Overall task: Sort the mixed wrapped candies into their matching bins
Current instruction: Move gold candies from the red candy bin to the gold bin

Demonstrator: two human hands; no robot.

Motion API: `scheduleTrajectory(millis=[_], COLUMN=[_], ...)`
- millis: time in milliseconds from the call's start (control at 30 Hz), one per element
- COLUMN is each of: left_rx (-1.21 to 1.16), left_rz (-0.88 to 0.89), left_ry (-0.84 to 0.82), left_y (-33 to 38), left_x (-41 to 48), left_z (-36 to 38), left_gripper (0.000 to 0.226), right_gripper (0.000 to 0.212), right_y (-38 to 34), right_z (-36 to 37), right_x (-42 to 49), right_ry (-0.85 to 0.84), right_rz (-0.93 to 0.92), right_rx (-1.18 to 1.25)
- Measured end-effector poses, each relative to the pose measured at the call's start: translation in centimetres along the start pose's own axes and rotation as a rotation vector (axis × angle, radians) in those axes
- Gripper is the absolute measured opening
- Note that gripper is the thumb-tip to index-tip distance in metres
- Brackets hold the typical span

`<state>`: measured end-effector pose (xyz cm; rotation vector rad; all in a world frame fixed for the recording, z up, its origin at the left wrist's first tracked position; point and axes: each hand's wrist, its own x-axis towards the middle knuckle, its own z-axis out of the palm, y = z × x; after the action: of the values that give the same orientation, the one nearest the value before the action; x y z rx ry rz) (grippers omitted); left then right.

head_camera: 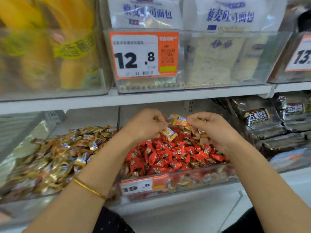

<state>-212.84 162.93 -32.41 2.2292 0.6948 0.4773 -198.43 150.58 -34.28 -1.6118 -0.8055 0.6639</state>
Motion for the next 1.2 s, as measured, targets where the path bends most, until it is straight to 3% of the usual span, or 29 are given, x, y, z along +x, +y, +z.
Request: scheduleTrajectory(millis=[167, 333, 400, 467, 600, 733, 967, 1100, 1200], left_rx=[-0.028, -0.104, -0.290, -0.477, -0.505, -0.260, -0.145, 0.073, 0.279], left_rz=[-0.191, -0.390, -0.436, -0.481, -0.380, -0.089, 0.200, 0.241, 0.353], left_ry=[0.139, 0.377, 0.426, 0.452, 0.468, 0.390, -0.007, -0.186, -0.315], left_y=[-3.4, -9.0, -10.0, -10.1, -9.7, -6.3, 1.0, 2.8, 2.9], left_x=[-6.6, -9.2, -9.3, -9.5, -9.6, -9.0, -3.8, 0.2, 2.7], left_z=[-7.0, -11.9, -12.4, -12.4, -11.5, -8.2, 2.7, 7.9, 10.5], left_gripper=[0.011, 0.012, 0.030, 0.048, 0.048, 0.036, 0.032, 0.030, 0.034], right_gripper=[0.004, 0.018, 0.036, 0.050, 0.042, 0.024, 0.026, 0.019, 0.017], right_y=[-3.5, -6.0, -6.8, -7.0, -6.1, -5.0, -2.5, -0.3, 0.2], right_z=[9.2, 19.0, 21.2, 21.8, 19.2, 12.8, -3.5, -8.0, -8.2], right_x=[-2.7, -1.6, -1.1, -0.7, -1.0, -2.1, -2.9, -2.8, -1.3], right_ry=[-0.255, -0.327, -0.420, -0.530, -0.458, -0.342, -0.035, -0.042, -0.134], right_rz=[-0.174, -0.335, -0.222, -0.039, -0.017, -0.037, 0.037, 0.071, -0.007], right_rx=[-0.035, -0.359, -0.413, -0.318, -0.146, -0.056, -0.392, -0.705, -1.157])
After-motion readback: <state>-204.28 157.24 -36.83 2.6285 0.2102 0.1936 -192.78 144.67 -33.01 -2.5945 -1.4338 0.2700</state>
